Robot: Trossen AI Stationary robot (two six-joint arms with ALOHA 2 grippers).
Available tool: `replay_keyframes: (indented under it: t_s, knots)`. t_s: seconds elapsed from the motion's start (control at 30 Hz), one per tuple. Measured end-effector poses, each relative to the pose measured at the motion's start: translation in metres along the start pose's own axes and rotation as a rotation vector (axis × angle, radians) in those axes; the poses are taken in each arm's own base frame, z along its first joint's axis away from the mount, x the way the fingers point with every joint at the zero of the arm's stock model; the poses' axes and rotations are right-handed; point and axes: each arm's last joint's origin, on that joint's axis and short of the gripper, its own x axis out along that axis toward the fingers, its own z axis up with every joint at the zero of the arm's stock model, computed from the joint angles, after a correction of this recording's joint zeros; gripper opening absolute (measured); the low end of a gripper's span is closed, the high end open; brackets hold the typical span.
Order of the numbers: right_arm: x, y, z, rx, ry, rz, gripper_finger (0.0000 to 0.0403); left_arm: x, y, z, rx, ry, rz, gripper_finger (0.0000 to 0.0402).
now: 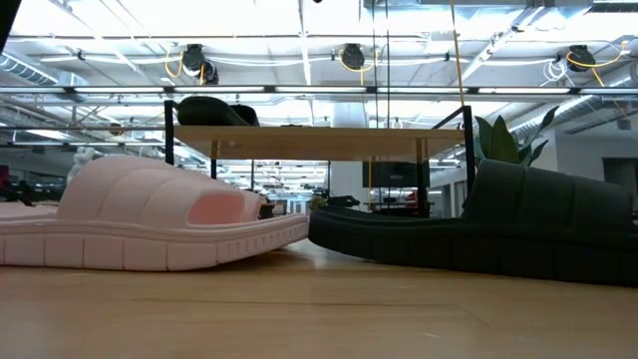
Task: Pick and place slides into the shelf
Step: Put the black slide on the shelf
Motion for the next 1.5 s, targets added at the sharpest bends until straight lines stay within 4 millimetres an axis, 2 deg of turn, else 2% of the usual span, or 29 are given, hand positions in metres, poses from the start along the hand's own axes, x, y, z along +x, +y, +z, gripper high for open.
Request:
replay_keyframes:
  t_s: [0.07, 0.17, 0.33, 0.57, 0.83, 1.0, 1.17, 1.27, 1.5]
  knots:
    - [0.000, 0.000, -0.001, 0.025, 0.006, 0.003, 0.0162, 0.000, 0.004, 0.002, -0.120, -0.050, -0.111, 0.0246]
    - [0.000, 0.001, -0.003, 0.050, 0.026, 0.011, 0.0162, 0.010, 0.007, 0.008, -0.255, -0.096, -0.182, 0.0246]
    - [0.000, 0.001, -0.002, 0.088, 0.025, 0.016, 0.0162, 0.043, -0.005, 0.015, -0.391, -0.151, -0.213, 0.0246]
    - [-0.001, -0.005, 0.015, 0.060, -0.047, 0.040, 0.0162, 0.093, -0.023, 0.004, -0.563, -0.186, -0.263, 0.0246]
    - [-0.002, -0.006, 0.018, 0.018, -0.051, 0.037, 0.0162, 0.126, -0.037, -0.001, -0.765, -0.329, -0.306, 0.0246]
    - [-0.002, -0.006, 0.017, 0.016, -0.047, 0.038, 0.0162, 0.146, -0.046, -0.007, -0.865, -0.290, -0.282, 0.0246]
    - [-0.002, -0.006, 0.016, 0.013, -0.042, 0.040, 0.0162, 0.166, -0.058, -0.007, -0.894, -0.282, -0.275, 0.0246]
    - [-0.002, -0.006, 0.017, 0.013, -0.043, 0.039, 0.0162, 0.173, -0.060, -0.008, -0.891, -0.293, -0.193, 0.0246]
    - [-0.002, -0.006, 0.016, 0.035, -0.033, 0.043, 0.0162, 0.171, -0.064, -0.006, -0.611, -0.372, 0.047, 0.0246]
